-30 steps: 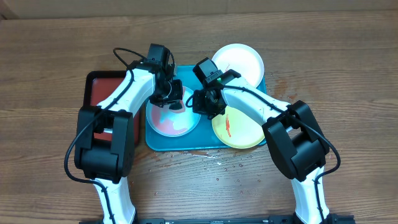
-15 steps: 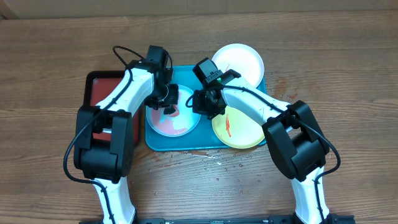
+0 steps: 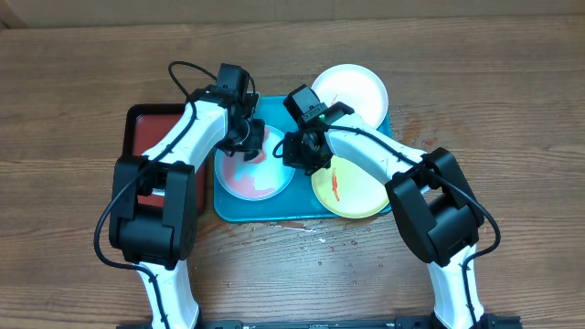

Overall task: Clean dirty plates on tray and stack at the side
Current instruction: 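Scrub the light blue plate with the sponge while right gripper holds it, then lift the sponge away with the left gripper and raise the plate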

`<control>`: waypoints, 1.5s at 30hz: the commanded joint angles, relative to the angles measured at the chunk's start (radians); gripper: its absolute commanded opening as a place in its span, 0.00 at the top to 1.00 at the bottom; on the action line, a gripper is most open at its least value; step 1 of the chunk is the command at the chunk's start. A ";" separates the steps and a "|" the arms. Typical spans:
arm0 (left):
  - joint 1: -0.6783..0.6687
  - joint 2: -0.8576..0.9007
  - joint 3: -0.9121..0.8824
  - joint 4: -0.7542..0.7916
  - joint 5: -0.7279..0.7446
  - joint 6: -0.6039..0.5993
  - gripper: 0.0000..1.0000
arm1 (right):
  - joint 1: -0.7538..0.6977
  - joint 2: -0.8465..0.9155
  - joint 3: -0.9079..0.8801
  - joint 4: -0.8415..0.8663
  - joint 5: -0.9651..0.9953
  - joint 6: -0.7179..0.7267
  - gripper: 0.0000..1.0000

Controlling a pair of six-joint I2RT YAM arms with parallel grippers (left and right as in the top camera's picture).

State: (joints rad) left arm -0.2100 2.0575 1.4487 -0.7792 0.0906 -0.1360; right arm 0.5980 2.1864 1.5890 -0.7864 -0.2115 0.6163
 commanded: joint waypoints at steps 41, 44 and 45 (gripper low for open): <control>0.067 -0.006 0.650 -0.519 -0.060 -0.156 0.96 | 0.008 0.047 -0.017 -0.002 -0.035 0.005 0.96; 0.069 -0.006 0.790 -0.647 -0.060 -0.128 0.96 | 0.002 0.047 -0.010 -0.005 -0.051 -0.007 0.96; 0.068 -0.006 0.827 -0.679 -0.060 -0.115 0.96 | -0.002 0.047 -0.004 -0.007 -0.062 -0.024 0.96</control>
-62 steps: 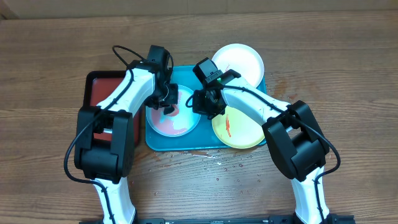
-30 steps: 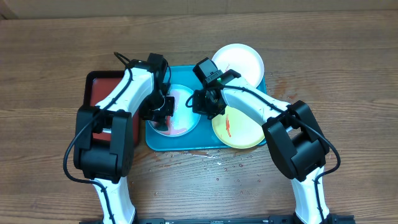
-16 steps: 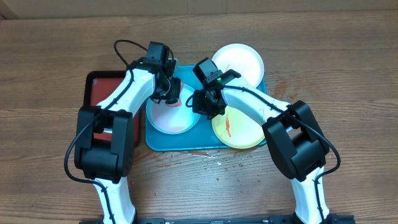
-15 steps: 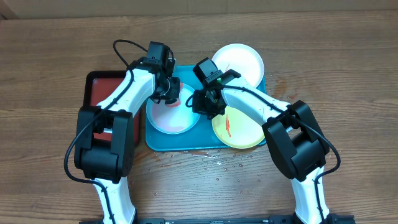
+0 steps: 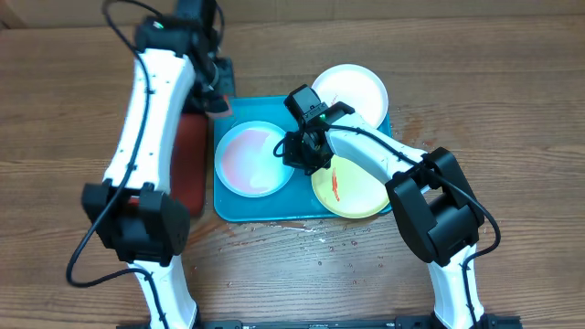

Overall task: Clean dirty plates on tray and stack at the side
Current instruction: 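Lift the sponge away with the left gripper and raise the plate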

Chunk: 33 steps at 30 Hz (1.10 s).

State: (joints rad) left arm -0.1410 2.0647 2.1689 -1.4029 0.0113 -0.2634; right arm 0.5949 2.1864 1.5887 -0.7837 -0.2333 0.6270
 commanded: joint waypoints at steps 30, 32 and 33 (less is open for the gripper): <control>0.064 -0.257 0.142 -0.287 0.080 0.103 0.96 | 0.156 -0.234 0.201 -0.340 0.684 -0.081 0.96; 0.064 -0.299 0.108 -0.287 0.066 0.101 0.96 | 0.174 -0.234 0.205 -0.347 0.734 -0.081 0.96; 0.064 -0.318 0.087 -0.287 0.060 0.098 0.96 | 0.184 -0.234 0.207 -0.351 0.768 -0.081 0.96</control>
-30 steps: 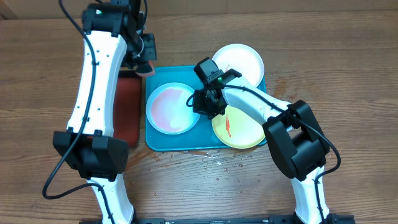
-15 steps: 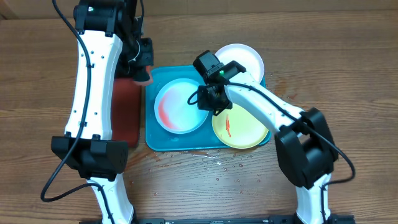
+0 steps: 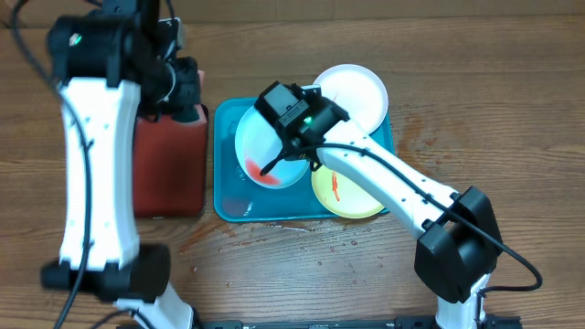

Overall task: Clean dirty plates on tray and stack at the side
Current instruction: 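Lift the sponge away with the left gripper and raise the plate, then carry the light blue plate with right gripper to the table right of tray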

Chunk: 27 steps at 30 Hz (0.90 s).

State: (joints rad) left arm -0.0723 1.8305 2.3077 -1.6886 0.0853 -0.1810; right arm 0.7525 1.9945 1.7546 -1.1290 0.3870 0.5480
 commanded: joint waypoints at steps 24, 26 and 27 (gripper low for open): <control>-0.007 -0.131 -0.718 0.445 0.024 -0.088 0.96 | 0.116 -0.042 0.066 -0.045 0.720 0.005 0.96; -0.007 -0.131 -0.736 0.465 0.025 -0.090 0.96 | 0.126 -0.042 0.066 -0.044 0.749 0.005 0.96; -0.007 -0.131 -0.744 0.475 0.024 -0.089 0.96 | 0.136 -0.042 0.066 -0.044 0.779 0.005 0.96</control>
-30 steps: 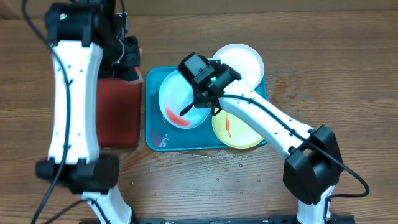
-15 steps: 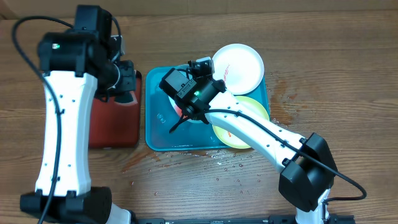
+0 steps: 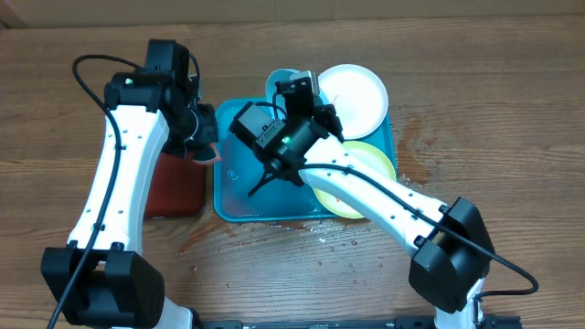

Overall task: Clean dirty plates on tray and stack at the side
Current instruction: 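Carry the light blue plate with right gripper to the table right of tray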

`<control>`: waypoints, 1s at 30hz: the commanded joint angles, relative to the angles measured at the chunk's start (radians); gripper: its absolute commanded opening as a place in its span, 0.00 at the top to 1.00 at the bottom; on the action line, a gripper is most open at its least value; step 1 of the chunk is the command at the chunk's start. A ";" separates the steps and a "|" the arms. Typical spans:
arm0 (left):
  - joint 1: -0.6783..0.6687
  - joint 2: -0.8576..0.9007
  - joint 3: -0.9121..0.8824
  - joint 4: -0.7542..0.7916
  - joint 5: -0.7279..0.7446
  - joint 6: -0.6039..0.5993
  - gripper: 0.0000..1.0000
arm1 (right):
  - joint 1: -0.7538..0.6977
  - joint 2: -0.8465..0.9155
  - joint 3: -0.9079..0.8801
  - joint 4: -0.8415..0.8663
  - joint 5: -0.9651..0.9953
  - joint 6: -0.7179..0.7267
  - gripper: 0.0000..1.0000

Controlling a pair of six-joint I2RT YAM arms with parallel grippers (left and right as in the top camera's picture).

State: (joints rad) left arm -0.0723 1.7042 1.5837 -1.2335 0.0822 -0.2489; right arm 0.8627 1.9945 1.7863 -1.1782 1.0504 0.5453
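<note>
A teal tray (image 3: pixel 239 196) sits mid-table. My right gripper (image 3: pixel 306 96) is shut on the rim of a light blue plate (image 3: pixel 280 82), which it holds lifted and tilted over the tray's back edge. A white plate (image 3: pixel 358 90) lies at the tray's back right. A yellow-green plate (image 3: pixel 373 164) with a red smear lies at the front right, partly under my right arm. My left gripper (image 3: pixel 203 137) hangs over the gap between the teal tray and the red tray, shut on a dark sponge (image 3: pixel 205 126).
A dark red tray (image 3: pixel 174 187) lies left of the teal tray, partly beneath my left arm. Water drops and a reddish stain mark the wooden table (image 3: pixel 320 242) in front of the teal tray. Black cables trail from both arms.
My right gripper has raised the blue plate from a tilt over the tray's middle to its back edge. My left gripper with the sponge moved forward and right, toward the teal tray.
My left gripper first pressed the sponge on the pink-smeared blue plate while the right gripper held its rim. Then the left arm was back left of the tray. Then the right gripper had the plate tilted, red liquid pooled low, and now holds it higher.
</note>
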 commanded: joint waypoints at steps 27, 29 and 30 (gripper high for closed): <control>-0.007 -0.005 -0.026 0.053 0.042 -0.021 0.96 | 0.121 -0.042 0.035 0.005 0.522 0.005 0.96; -0.007 -0.005 -0.026 0.053 0.042 -0.021 0.96 | 0.124 -0.042 0.035 0.005 0.522 0.005 0.96; -0.007 -0.005 -0.026 0.053 0.042 -0.021 0.96 | 0.124 -0.042 0.035 0.005 0.522 0.005 0.96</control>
State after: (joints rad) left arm -0.0723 1.7042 1.5600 -1.1835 0.1051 -0.2565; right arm 0.9783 1.9945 1.7866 -1.1782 1.5265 0.5453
